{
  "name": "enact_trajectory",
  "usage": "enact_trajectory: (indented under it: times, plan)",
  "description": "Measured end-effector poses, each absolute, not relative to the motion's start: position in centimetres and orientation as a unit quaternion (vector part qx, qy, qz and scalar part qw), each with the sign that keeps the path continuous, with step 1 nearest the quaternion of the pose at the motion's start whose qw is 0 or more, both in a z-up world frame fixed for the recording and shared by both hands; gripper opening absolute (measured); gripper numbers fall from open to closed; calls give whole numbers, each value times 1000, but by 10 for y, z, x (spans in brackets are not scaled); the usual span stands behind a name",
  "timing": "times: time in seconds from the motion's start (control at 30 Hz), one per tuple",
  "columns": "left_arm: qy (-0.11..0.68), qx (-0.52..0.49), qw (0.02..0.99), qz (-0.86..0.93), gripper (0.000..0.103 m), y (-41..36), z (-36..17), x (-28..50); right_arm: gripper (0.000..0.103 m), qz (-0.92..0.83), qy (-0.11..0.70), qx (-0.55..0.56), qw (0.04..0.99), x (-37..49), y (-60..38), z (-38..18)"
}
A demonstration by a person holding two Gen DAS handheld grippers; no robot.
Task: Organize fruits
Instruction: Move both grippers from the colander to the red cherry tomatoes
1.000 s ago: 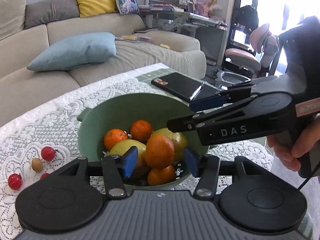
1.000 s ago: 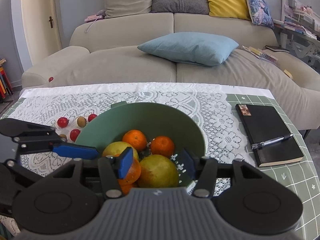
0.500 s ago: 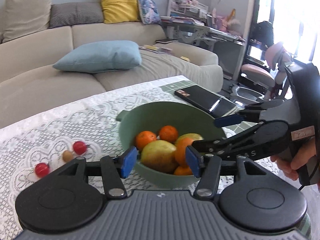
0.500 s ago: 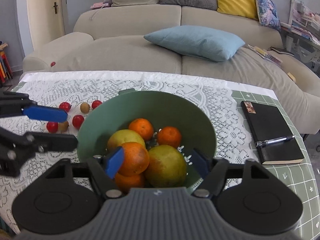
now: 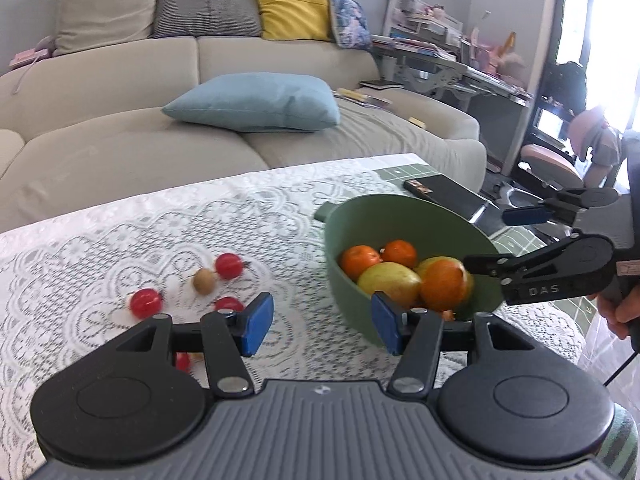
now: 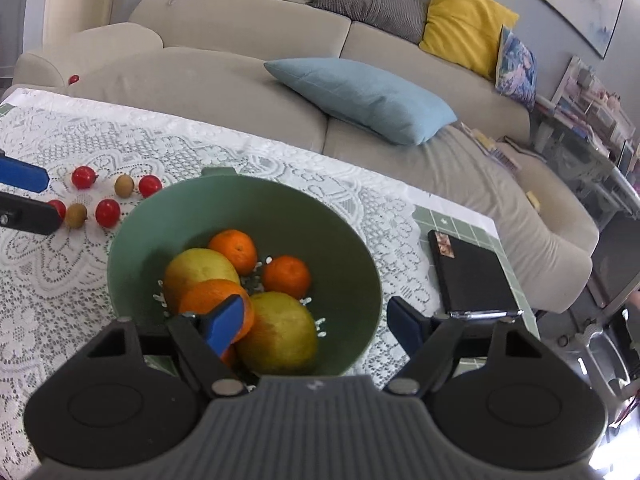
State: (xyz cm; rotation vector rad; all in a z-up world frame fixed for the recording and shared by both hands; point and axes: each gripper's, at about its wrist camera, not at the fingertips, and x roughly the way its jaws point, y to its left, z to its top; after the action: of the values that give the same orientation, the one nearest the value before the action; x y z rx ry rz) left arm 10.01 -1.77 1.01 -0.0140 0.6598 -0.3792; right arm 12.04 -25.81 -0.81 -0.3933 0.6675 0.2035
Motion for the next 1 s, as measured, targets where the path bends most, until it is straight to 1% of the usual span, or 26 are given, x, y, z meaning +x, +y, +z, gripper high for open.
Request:
enact_trajectory:
  times: [0.2, 0.27, 0.4, 0.67, 0.93, 1.0]
  plan:
    - [320, -22, 933, -161, 66, 3, 11, 96, 77, 115, 290, -174, 934, 109, -241, 10]
    - [319, -25, 935, -153, 66, 9, 11, 94, 79, 128, 280, -159, 938, 105, -232, 13]
    - [316, -23, 938, -140, 66, 20, 11, 90, 79, 168, 264, -117, 943, 99, -212, 14]
    - [308, -33, 945, -110, 66, 46, 3, 87, 79, 218, 240, -22, 946, 93, -166, -4]
    - [287, -50, 954, -72, 66, 69, -11, 79, 78, 216, 222, -13, 951, 87, -126, -33]
    - [283, -57, 956, -59, 66, 74, -16, 78, 74, 214, 215, -17, 953, 83, -121, -39]
